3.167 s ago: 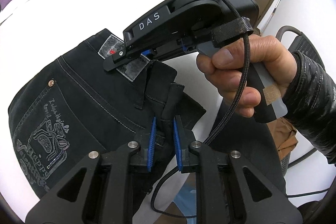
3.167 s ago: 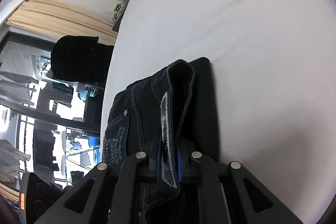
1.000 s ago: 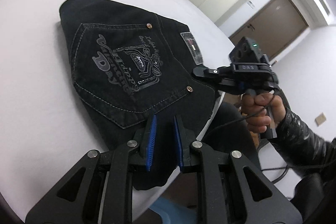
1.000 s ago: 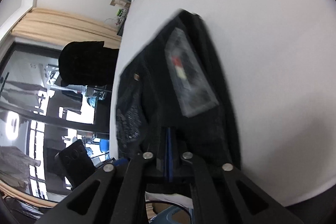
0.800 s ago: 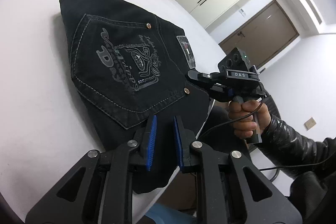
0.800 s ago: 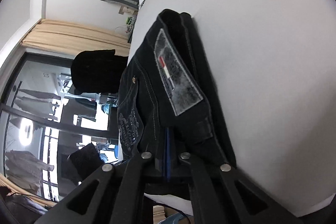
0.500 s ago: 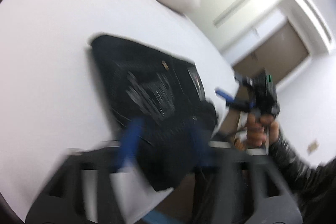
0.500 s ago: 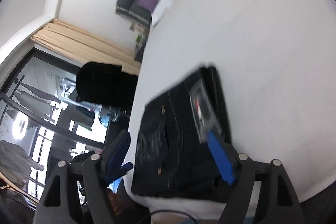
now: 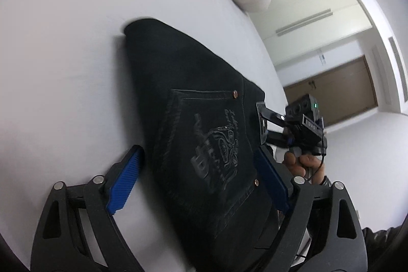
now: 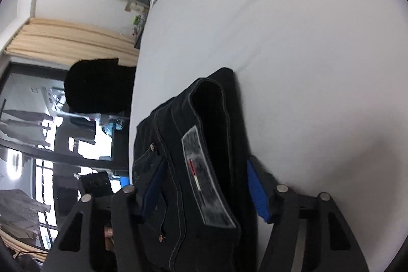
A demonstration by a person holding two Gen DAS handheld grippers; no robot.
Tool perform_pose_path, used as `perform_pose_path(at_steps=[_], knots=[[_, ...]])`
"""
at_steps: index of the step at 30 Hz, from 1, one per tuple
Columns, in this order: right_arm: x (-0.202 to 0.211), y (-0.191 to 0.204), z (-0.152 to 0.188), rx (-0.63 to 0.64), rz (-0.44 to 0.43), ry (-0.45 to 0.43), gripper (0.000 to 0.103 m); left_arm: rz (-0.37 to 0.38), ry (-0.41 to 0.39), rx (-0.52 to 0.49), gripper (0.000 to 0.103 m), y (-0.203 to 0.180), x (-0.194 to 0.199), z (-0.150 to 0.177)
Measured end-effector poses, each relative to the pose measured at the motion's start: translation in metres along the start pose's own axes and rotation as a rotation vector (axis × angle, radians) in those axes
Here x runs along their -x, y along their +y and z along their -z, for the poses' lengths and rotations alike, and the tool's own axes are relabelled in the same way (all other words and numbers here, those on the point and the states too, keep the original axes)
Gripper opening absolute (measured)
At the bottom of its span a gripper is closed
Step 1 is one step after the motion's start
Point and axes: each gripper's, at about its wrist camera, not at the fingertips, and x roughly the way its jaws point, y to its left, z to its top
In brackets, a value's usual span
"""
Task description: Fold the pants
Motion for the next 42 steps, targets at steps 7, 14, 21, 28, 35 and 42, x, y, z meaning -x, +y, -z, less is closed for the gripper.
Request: perform_pose_path(at_steps=[7,14,21,28,35,42], knots=[[-0.013,0.015,0.004,0.018,0.074,-0.001,0.031,-0.047,0.045,0.018,0.034,-0.002,-0.023,-0.009],[-0.003,0.065,-0.002,0.107,0.047,-0.07,0.019,0.03,-0.052,-0.006,0.022,-0.02,0.011,-0.032],[-0.033,0.152,-0.064,0.225,-0.052,-0.095,0.019,-0.024,-0.182,-0.073,0.022,-0.019,0.079,-0.104],[-0.117,0.194,-0.139,0.241,-0.119,-0.063,0.019,-0.079,-0.262,-0.044,0.022,0.027,0.114,-0.173],[-0.189,0.171,-0.176,0.181,-0.061,0.003,0.019,-0.132,-0.231,0.058,0.022,0.114,0.094,-0.209],[-0.214,0.108,-0.178,0.021,-0.108,0.02,0.03,-0.127,-0.229,0.115,0.031,0.162,0.074,-0.207]])
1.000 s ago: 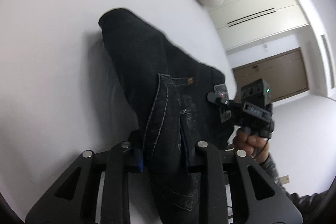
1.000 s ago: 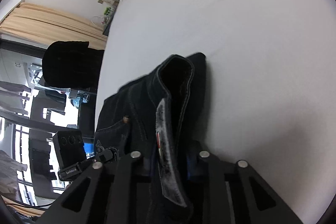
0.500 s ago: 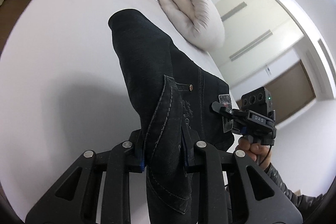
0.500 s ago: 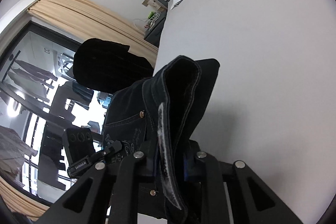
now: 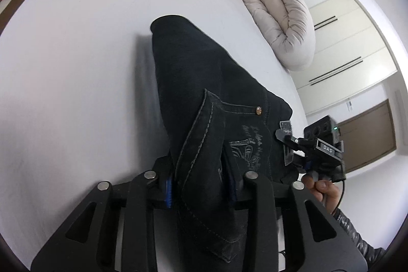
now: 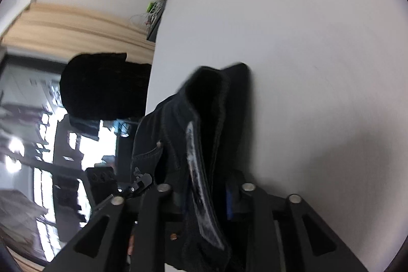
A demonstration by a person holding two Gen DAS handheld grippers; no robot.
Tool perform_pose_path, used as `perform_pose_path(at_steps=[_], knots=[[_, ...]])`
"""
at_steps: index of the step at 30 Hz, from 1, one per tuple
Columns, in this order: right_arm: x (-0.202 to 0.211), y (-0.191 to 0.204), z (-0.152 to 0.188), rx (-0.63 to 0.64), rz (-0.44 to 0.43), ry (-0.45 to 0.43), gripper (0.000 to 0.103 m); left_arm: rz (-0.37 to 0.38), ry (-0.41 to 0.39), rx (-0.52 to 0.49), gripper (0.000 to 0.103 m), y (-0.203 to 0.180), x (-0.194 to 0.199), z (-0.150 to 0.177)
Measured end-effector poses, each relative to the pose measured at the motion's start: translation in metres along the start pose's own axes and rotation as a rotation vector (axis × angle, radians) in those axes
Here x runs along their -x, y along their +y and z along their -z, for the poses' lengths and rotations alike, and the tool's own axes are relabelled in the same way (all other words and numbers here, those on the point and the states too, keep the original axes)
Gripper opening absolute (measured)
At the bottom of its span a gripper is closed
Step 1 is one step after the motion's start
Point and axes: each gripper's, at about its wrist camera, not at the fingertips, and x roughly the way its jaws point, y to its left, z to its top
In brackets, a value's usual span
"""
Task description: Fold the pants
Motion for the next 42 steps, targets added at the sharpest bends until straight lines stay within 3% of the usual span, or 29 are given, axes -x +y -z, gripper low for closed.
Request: perform_pose_path(at_steps=[7,10,14,16,19,21,24,27,29,30,31,33,36,42], knots=[[0.014,-0.022,0.008,-0.074,-0.145,-0.05,0.032,0.005,-0.027,-0.013,0.036,0.013,-0.012,0.004],[0.03,-0.031,0.02,-0.125,-0.16,-0.087,0.032,-0.007,-0.047,-0.006,0.043,0.01,-0.002,0.003],[0.064,-0.029,0.032,-0.169,-0.079,-0.183,0.043,-0.117,-0.115,-0.039,0.064,-0.004,0.033,0.017],[0.09,-0.023,0.043,-0.17,-0.021,-0.247,0.057,-0.178,-0.183,-0.085,0.067,-0.02,0.059,0.03],[0.12,0.001,0.06,-0.09,0.089,-0.306,0.059,-0.27,-0.322,-0.176,0.081,-0.055,0.109,0.059],[0.137,0.031,0.075,-0.002,0.171,-0.341,0.059,-0.341,-0.407,-0.267,0.086,-0.09,0.138,0.08],[0.169,0.082,0.106,0.172,0.294,-0.44,0.061,-0.448,-0.524,-0.402,0.103,-0.15,0.173,0.111],[0.203,0.125,0.138,0.311,0.355,-0.568,0.075,-0.545,-0.632,-0.471,0.103,-0.196,0.2,0.138],[0.224,0.164,0.166,0.438,0.41,-0.677,0.089,-0.652,-0.689,-0.481,0.103,-0.222,0.215,0.157],[0.232,0.179,0.178,0.486,0.433,-0.72,0.1,-0.749,-0.706,-0.456,0.103,-0.231,0.222,0.17],[0.24,0.195,0.193,0.539,0.455,-0.776,0.103,-0.801,-0.719,-0.446,0.103,-0.24,0.225,0.178],[0.257,0.219,0.221,0.634,0.478,-0.877,0.103,-0.808,-0.725,-0.466,0.103,-0.254,0.231,0.197],[0.273,0.253,0.258,0.718,0.527,-0.959,0.103,-0.776,-0.649,-0.424,0.103,-0.263,0.23,0.217],[0.283,0.275,0.311,0.711,0.571,-0.921,0.103,-0.743,-0.548,-0.35,0.103,-0.275,0.222,0.261]])
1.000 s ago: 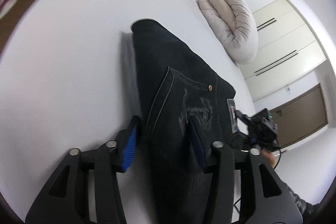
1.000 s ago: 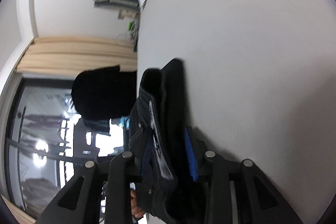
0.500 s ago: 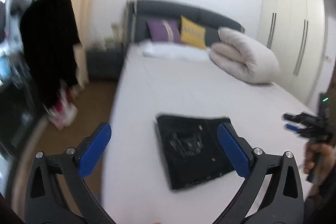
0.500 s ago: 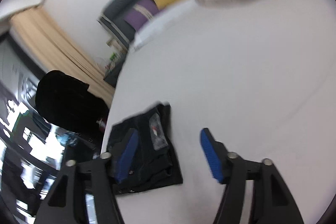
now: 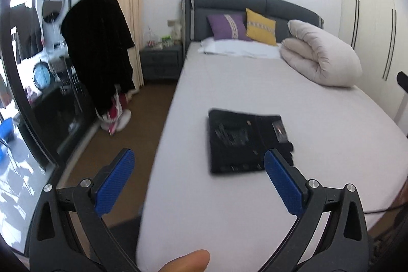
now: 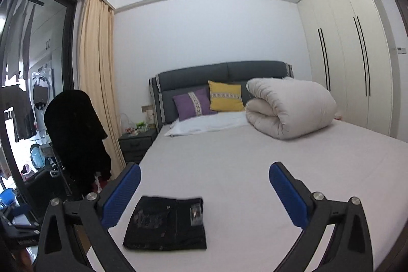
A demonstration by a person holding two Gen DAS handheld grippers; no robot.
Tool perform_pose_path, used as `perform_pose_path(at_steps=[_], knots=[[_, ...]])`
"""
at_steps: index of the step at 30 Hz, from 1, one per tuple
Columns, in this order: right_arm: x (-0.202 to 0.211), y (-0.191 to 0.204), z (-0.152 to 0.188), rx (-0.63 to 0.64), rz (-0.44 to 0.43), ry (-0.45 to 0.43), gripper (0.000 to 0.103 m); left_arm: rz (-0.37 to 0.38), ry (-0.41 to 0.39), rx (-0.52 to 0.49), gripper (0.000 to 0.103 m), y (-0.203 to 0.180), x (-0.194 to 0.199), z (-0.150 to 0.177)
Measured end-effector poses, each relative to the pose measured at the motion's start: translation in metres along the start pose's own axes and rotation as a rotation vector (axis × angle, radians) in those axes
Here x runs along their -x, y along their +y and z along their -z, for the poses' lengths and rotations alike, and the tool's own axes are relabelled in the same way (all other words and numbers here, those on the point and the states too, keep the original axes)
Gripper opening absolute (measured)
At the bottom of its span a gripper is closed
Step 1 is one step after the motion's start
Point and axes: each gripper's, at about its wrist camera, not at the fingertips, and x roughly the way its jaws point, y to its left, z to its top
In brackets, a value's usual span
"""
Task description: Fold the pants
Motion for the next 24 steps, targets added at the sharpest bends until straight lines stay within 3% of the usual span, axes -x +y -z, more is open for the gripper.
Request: perform_pose_path(at_steps=[10,24], knots=[[0.006,0.019,0.049,0.005,0.021,0.251,0.103,0.046,0.076,-0.029,0.103,-0.03,0.011,0.038],[-0.02,0.054,0.089,0.101,-0.016,0.379,0.103,0.026,0.164,-0.01,0.103,-0.022,-0.042,0.042]])
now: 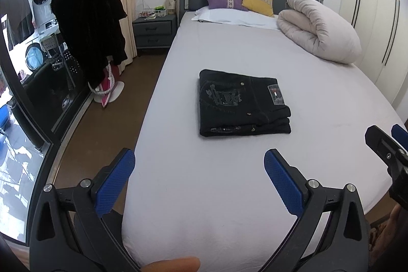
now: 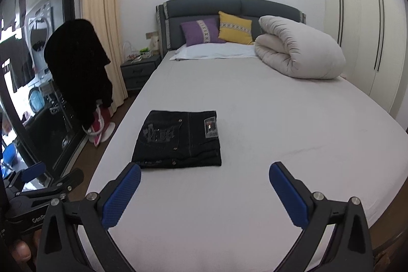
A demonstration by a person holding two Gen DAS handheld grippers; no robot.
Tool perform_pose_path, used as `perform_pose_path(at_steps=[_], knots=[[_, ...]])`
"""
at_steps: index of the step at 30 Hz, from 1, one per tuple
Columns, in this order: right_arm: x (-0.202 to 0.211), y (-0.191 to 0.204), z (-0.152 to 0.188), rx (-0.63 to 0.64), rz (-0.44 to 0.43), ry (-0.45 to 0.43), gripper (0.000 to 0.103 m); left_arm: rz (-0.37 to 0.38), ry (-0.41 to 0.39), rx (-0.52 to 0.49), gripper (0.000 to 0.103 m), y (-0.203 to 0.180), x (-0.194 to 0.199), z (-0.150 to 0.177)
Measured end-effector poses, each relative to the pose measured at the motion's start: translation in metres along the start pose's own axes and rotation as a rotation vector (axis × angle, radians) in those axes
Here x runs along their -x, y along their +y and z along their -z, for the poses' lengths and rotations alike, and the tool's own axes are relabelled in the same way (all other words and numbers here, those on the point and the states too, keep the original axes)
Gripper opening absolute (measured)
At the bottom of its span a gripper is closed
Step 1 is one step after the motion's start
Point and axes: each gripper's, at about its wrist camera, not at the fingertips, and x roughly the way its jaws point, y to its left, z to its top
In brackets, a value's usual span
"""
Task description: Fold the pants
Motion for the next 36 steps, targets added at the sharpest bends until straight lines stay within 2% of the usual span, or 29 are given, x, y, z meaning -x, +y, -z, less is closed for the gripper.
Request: perform_pose_path(at_steps=[20,36], knots=[[-0.024,0.011,0.01,0.014,-0.022,0.078,0.103,-0.006,0.068,0.01,0.103,0.0,-0.039,0.007],[-0.043,0.019,0.021,0.02,-0.03,0.144,0.103,-0.048,0.123,0.031,0.103,0.002,-0.063,0.018]])
